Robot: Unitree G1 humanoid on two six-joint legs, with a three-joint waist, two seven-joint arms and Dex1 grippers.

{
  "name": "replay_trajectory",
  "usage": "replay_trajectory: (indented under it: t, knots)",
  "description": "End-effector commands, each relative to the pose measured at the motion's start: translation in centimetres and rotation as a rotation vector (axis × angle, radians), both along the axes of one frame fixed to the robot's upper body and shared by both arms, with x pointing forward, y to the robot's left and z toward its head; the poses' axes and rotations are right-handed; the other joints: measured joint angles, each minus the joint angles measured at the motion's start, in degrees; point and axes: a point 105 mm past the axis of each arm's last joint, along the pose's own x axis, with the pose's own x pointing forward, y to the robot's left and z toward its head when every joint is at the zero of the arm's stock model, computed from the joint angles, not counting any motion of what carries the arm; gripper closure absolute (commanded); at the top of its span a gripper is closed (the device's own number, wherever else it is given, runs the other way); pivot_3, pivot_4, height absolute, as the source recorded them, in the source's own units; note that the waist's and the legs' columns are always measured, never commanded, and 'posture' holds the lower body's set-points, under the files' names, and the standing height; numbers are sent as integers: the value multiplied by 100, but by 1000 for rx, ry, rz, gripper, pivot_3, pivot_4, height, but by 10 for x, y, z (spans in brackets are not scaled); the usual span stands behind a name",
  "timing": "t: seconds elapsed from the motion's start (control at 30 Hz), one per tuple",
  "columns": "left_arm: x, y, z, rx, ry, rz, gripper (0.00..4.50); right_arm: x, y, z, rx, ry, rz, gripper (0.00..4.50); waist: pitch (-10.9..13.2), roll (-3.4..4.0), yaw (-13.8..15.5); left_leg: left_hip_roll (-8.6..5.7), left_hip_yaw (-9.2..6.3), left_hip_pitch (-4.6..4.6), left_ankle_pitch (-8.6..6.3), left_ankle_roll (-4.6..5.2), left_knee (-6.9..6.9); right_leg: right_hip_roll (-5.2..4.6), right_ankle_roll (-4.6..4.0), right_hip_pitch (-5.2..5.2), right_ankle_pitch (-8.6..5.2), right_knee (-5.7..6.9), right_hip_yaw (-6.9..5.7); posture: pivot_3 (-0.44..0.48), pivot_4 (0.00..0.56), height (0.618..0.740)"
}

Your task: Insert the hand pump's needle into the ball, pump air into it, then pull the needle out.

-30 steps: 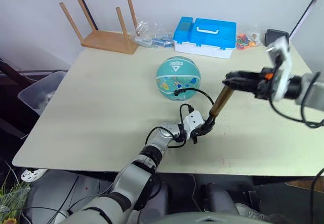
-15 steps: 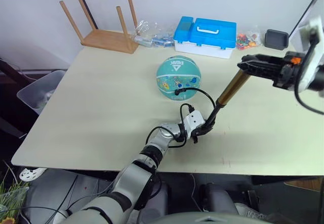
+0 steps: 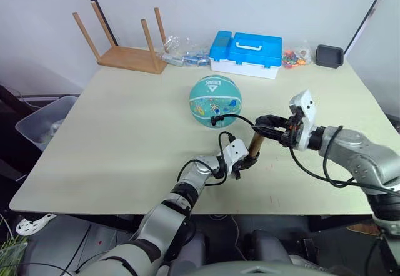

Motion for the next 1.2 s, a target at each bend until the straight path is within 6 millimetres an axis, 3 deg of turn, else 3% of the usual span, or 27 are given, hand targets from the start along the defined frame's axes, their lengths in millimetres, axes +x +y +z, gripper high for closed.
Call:
replay_trajectory:
  t: [0.03,0.13,0.33,0.47,0.57,0.67,0.8,0.9,1.0,1.13,1.2]
  knots:
    - [-24,10,-36,85,133,-32,3410,0,-20,-19,-66,93,-87,2872,12,2,8,0,-3,0,0,0,0,0,0,0,0,0,0,0,150,740]
    - [-24,13,-37,85,140,-26,3410,-13,-16,47,47,-28,-16,2872,49,36,21,-1,-20,-12,0,-1,-2,-2,0,-6,0,0,-1,0,150,740]
    - [-24,14,-37,86,145,-23,3410,-35,-27,130,111,-164,32,2872,153,85,97,-32,-39,-67,1,-1,4,-27,-23,-45,16,-2,-14,0,150,740]
    - [-25,14,-37,86,149,-29,3410,-54,-33,160,123,-172,83,2872,180,81,145,-38,-45,-80,1,-1,4,-33,-23,-54,16,-5,-23,0,150,740]
    - [-24,14,-37,84,150,-32,3410,-56,-37,166,79,-161,67,2872,185,79,145,-38,-44,-85,1,0,4,-34,-23,-55,15,-7,-26,0,150,740]
    - [-23,12,-35,79,147,-32,3410,-45,-39,155,45,-136,19,2872,189,73,142,-38,-41,-84,1,0,5,-33,-20,-55,13,-8,-27,0,150,740]
    - [-26,11,-37,74,149,-37,3410,-24,-36,91,-50,-12,-30,2872,172,50,130,-38,-40,-79,1,0,6,-32,-11,-50,9,-7,-26,0,150,740]
    - [-27,12,-38,75,150,-38,3410,-14,-26,55,-32,53,-14,2872,152,38,77,-32,-40,-52,1,0,4,-25,1,-22,1,-8,-28,0,150,740]
    - [-27,13,-37,74,146,-35,3410,-9,-19,27,-44,92,3,2872,129,40,-2,-27,-45,-47,1,0,6,-22,3,-20,0,-7,-27,0,150,740]
    - [-27,16,-37,57,142,-10,3410,-12,-1,-36,-79,170,34,2872,66,31,-26,-12,-46,-34,1,0,3,-5,2,-15,-1,-5,-25,0,150,740]
    - [-25,15,-35,46,137,-5,3410,-15,4,-47,-81,169,59,2872,44,32,-34,-8,-45,-29,1,0,-3,2,1,-14,-2,-5,-23,0,150,740]
